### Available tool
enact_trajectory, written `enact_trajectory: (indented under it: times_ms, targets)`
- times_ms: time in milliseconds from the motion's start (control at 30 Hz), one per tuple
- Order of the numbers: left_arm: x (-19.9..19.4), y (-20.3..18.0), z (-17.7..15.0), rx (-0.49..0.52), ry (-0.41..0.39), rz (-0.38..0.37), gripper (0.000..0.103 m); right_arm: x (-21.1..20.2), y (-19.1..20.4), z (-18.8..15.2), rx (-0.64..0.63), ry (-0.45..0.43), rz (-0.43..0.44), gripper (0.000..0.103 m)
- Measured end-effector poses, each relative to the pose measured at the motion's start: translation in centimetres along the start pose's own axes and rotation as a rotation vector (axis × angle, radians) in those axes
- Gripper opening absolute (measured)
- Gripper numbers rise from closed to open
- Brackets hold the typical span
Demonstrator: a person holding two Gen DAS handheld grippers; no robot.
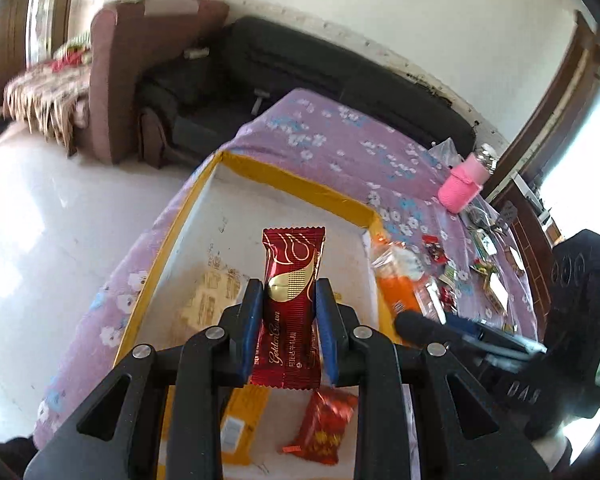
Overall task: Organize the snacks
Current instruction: 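Carry both snacks over the yellow tray and open both grippers to release, then withdraw both open grippers from the tray toward the remaining snacks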
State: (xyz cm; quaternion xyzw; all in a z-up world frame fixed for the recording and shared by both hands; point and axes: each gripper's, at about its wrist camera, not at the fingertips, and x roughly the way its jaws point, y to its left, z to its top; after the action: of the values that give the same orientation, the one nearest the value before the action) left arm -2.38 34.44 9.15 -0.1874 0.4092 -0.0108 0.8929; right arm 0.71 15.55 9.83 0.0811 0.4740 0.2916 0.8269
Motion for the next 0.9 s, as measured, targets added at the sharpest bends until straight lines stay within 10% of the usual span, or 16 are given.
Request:
enact_trajectory:
  times_ms: [333,667,900]
  targets:
    - [6.6,3.3,0.2,-0.115,0.154,0.025,0.024,6.9,0.2,0.9,-0.009,0.110,-0.093,0.056]
    - [5.3,2.5,0.3,-0.105,0.119,0.033,0.027,8.6,-0.2,0.7,-0.052,0.109,-0.128,0.059]
    - [0.1,0.4,0.1,-0.082,0.002,0.054,0.054,6.1,0.9,0.4,-0.104,0.029,-0.110,0.063]
